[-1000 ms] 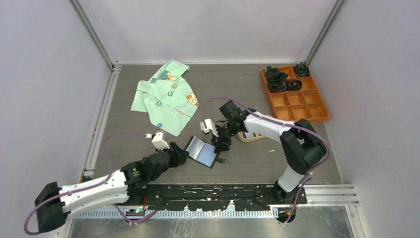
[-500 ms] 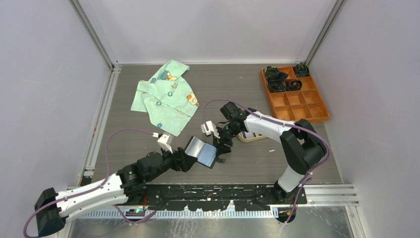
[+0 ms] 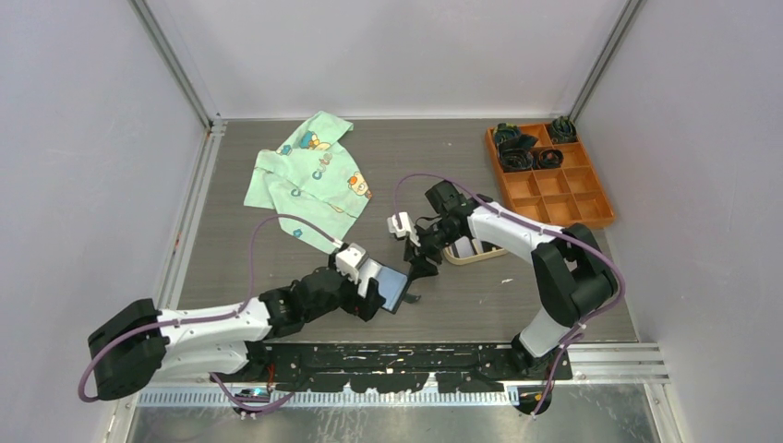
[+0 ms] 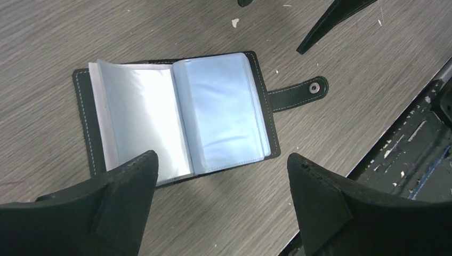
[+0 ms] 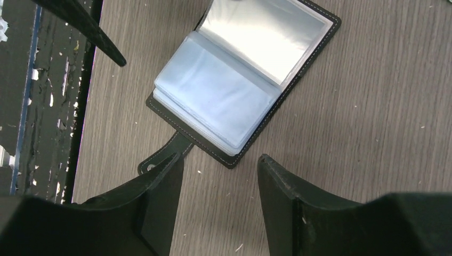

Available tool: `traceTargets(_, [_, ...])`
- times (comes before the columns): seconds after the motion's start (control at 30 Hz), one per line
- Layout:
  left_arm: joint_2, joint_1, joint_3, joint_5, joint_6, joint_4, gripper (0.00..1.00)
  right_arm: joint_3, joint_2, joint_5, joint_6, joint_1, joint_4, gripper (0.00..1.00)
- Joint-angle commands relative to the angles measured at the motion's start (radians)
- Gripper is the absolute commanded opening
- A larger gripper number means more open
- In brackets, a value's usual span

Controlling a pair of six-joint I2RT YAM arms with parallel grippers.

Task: Put the credit cards into the card holder
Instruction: Open the card holder at the center of the board, then turn over the card slot in the card holder.

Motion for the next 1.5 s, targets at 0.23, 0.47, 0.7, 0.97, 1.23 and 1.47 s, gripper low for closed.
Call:
traceTargets(0.23, [0.224,-0.003,0.108,-0.046,0.061,0.136,0.93,0.008,-0.05,-0.058,-0.019,-0.037,-0.011,0.59])
traceTargets(0.47, [0.295,-0.043,0.161,-0.103,0.01,0.105,0.87,0.006,-0.05,-0.066,-0.022,-0.049,-0.014,0.58])
traceTargets(0.7, [0.364,-0.112,0.23,-0.242,-0.084,-0.036,0.81,0.011,-0.046,-0.069,-0.03,-0.049,-0.026,0.59])
traceTargets(0.97, [0.444,-0.163,0.307,-0.344,-0.105,-0.156,0.83,0.011,-0.049,-0.075,-0.033,-0.058,-0.03,0.58])
traceTargets(1.23, [0.494,-0.176,0.318,-0.359,-0.121,-0.18,0.77,0.011,-0.051,-0.082,-0.039,-0.063,-0.036,0.58])
traceTargets(1.47, [0.498,-0.177,0.314,-0.342,-0.124,-0.182,0.6,0.012,-0.052,-0.088,-0.043,-0.066,-0.041,0.58])
